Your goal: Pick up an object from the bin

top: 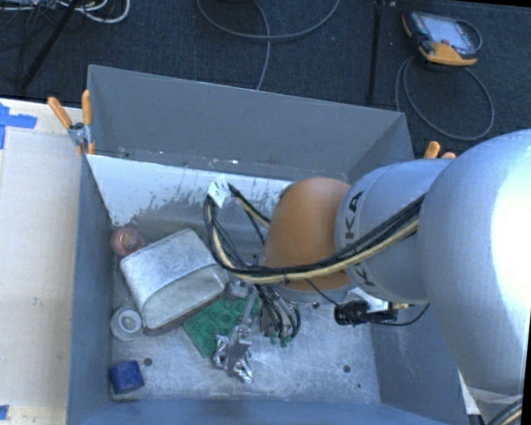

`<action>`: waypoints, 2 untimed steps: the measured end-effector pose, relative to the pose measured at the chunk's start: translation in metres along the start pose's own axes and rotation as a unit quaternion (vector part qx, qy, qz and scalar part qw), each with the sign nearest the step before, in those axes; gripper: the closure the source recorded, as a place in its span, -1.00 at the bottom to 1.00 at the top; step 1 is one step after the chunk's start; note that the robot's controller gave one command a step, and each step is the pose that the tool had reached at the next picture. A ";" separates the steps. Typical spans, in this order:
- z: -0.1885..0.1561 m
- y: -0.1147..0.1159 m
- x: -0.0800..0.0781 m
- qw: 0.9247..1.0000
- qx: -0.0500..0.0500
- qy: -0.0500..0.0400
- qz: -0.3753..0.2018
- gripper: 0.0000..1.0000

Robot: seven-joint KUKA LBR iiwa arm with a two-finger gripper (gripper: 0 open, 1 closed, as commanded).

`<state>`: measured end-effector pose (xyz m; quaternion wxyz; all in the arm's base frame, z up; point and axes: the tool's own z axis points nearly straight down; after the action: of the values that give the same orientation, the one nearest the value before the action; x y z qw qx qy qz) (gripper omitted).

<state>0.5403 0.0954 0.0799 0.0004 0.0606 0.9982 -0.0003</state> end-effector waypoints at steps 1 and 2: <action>-0.003 0.000 -0.003 1.000 0.000 -0.005 -0.001 1.00; -0.015 -0.001 -0.004 1.000 0.000 -0.001 -0.002 1.00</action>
Offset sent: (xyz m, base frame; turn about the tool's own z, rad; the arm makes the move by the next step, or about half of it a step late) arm 0.0000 0.0000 0.0000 0.0000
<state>0.5444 0.0942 0.0951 0.0016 0.0583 0.9983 -0.0009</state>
